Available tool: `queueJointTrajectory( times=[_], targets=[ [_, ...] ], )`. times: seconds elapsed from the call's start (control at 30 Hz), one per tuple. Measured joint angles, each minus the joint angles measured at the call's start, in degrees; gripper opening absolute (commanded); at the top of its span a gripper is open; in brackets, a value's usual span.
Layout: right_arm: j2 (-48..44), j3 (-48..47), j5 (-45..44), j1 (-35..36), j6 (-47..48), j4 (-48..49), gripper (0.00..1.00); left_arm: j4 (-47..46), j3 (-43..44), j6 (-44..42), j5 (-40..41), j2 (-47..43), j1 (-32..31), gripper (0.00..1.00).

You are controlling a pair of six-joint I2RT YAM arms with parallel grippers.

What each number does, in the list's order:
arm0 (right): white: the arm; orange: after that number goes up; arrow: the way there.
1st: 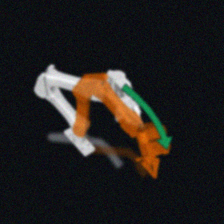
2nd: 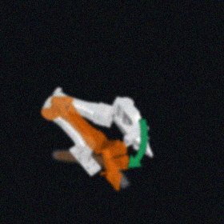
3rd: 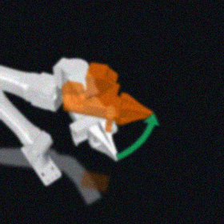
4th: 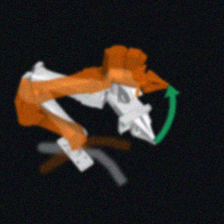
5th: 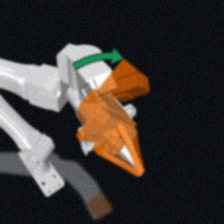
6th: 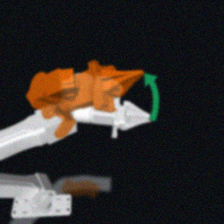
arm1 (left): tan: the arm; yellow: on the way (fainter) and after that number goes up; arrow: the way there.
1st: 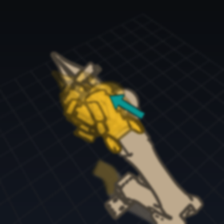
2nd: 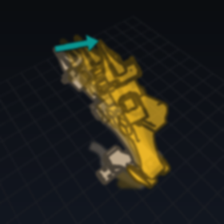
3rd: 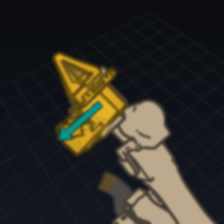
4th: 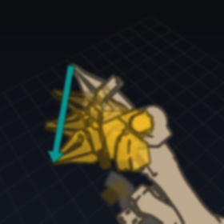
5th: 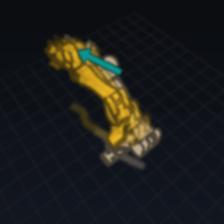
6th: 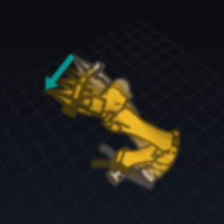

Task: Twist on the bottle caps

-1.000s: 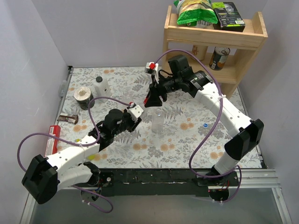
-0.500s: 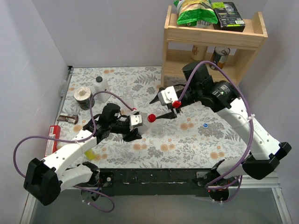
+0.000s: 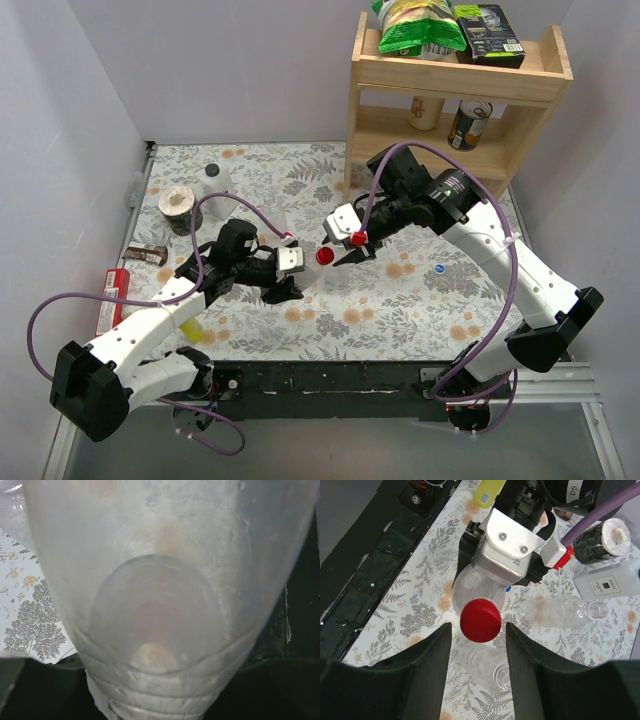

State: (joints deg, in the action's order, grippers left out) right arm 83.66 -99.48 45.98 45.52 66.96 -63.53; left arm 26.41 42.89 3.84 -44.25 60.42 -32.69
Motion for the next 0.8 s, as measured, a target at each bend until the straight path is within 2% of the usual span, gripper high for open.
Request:
queueJointTrajectory(
  times=[0.13, 0.3, 0.47, 0.7, 0.8],
  targets=[
    [0.0, 0.0, 0.0, 0.0, 0.6, -0.3, 0.48, 0.0, 0.0, 0.0, 0.0, 0.0, 0.0, 0.0],
    [0.0, 0.1, 0.0, 0.0, 0.7, -0.2, 0.5, -0.4, 0.0, 0.2, 0.0, 0.1, 0.0, 0.0],
    [0.0, 2.4, -0.1, 0.1, 0.5, 1.3, 0.48, -0.9, 0.0, 0.3, 0.1, 0.4, 0.0, 0.0],
    [0.0, 2.8, -0.7, 0.1, -2.1, 2.8, 0.29, -1.3, 0.0, 0.3, 0.2, 0.8, -0.1, 0.0],
    [0.0, 2.8, -1.4, -0.2, -6.9, 4.5, 0.26, -2.6, 0.0, 1.5, 2.3, 0.7, -0.3, 0.0]
  ],
)
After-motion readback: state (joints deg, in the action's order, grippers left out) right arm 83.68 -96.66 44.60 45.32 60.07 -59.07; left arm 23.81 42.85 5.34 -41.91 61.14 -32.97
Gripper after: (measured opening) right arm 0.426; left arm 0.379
